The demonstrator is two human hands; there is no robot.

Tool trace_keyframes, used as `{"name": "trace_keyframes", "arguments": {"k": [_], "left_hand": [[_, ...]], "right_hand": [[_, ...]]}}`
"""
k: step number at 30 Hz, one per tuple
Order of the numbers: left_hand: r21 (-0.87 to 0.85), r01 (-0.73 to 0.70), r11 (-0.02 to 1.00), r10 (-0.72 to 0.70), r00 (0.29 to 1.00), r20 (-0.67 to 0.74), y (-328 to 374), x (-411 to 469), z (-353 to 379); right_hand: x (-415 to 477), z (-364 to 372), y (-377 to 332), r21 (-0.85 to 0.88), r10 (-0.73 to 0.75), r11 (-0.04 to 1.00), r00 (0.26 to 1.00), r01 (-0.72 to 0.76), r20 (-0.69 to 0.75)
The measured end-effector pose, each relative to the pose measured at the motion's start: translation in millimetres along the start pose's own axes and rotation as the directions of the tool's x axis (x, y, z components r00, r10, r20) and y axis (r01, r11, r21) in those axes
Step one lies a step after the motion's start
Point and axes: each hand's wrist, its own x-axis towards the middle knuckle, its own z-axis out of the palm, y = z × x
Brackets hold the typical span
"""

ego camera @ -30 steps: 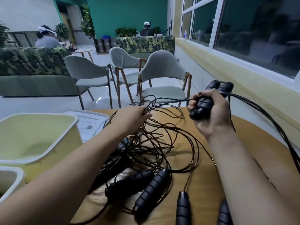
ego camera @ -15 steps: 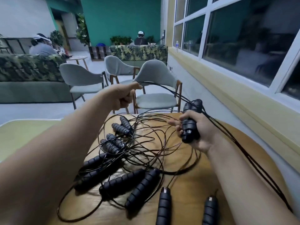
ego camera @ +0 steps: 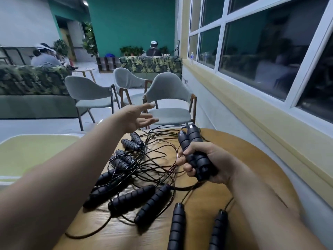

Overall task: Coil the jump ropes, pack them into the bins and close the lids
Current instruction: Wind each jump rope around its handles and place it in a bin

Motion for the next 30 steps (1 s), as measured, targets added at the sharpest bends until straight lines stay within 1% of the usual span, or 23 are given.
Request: {"name": "trace_keyframes", "arguments": {"k": [4,7,10,12,13,15,17,19,21,24,25,28,30], "left_hand": [[0.208,-0.159,0.965,0.159,0.987,0.018,-8,-20,18],[0.319,-0.289,0.903,0.273,0.957,0.095,-17,-44,37],[0.393,-0.427,0.814,0.377,0.904,0.201,-29,-63,52],[0.391,-0.493,0.777,0.418,0.869,0.264,-39,-72,61],[0.374,-0.507,0.777,0.428,0.860,0.277,-44,-78,64],[0.320,-0.533,0.783,0.455,0.842,0.289,-54,-90,70],[0.292,-0.591,0.752,0.510,0.802,0.312,-63,-98,74],[0.241,-0.639,0.731,0.566,0.764,0.308,-71,-105,78],[0.214,-0.672,0.709,0.623,0.739,0.255,-78,-111,80],[0.325,-0.728,0.604,0.723,0.672,0.160,-87,-114,78],[0.348,-0.727,0.592,0.739,0.662,0.126,-90,-114,76],[0.347,-0.711,0.612,0.746,0.665,0.046,-97,-111,70],[0.361,-0.699,0.618,0.738,0.673,0.040,-102,-109,63]], "right_hand": [[-4,8,0,-0.015,0.011,1.000,0.999,-0.010,0.046],[-9,12,0,-0.017,0.019,1.000,0.994,-0.017,0.105],[-19,15,0,-0.043,0.011,0.999,0.983,-0.003,0.184],[-27,17,1,-0.075,-0.012,0.997,0.971,0.031,0.240],[-31,18,2,-0.096,-0.028,0.994,0.964,0.056,0.266],[-39,21,4,-0.124,-0.062,0.986,0.943,0.108,0.328],[-46,23,7,-0.129,-0.080,0.982,0.916,0.141,0.392],[-51,23,10,-0.132,-0.096,0.978,0.904,0.164,0.416],[-56,21,13,-0.139,-0.127,0.972,0.920,0.190,0.372],[-58,12,24,-0.172,-0.155,0.965,0.959,0.199,0.238],[-59,10,27,-0.195,-0.160,0.961,0.967,0.199,0.196],[-61,4,35,-0.278,-0.153,0.946,0.986,0.165,0.063],[-63,2,37,-0.311,-0.173,0.937,0.985,0.161,-0.013]]}}
